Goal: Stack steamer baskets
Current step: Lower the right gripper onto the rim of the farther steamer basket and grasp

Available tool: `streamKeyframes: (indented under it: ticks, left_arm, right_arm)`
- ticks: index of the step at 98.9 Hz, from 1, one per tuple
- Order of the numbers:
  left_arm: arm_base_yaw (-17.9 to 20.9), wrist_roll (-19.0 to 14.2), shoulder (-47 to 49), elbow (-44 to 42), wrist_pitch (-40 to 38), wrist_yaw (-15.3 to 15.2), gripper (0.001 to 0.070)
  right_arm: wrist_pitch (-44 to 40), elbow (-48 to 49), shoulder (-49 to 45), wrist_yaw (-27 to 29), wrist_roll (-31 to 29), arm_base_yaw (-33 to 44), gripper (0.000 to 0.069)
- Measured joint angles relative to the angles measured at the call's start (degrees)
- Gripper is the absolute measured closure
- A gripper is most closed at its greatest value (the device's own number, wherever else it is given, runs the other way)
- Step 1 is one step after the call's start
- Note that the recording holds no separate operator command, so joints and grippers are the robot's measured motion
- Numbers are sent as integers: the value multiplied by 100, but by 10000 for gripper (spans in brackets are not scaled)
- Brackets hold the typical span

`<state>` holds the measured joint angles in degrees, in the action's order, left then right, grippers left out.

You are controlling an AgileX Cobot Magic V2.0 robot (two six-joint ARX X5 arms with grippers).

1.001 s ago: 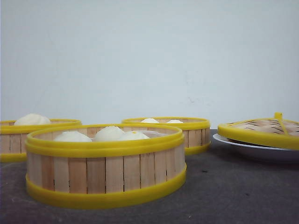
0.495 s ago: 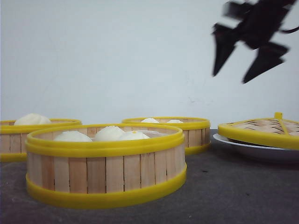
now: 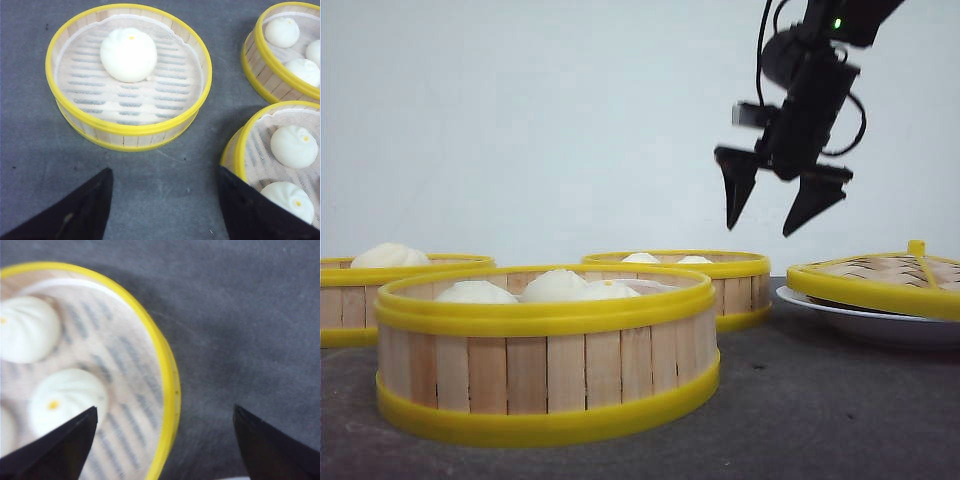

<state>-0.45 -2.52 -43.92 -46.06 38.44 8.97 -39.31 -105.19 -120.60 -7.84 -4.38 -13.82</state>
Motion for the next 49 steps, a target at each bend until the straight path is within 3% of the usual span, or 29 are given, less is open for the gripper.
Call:
streamKeyframes:
  ticks: [27,49]
  left_arm:
    - [0,0,0,0,-4,0,314]
    - [0,2,0,0,-7,0,314]
  right_arm:
    - [7,0,-413,57,129,-79,170]
    - [22,0,-514,61,162,-127,390]
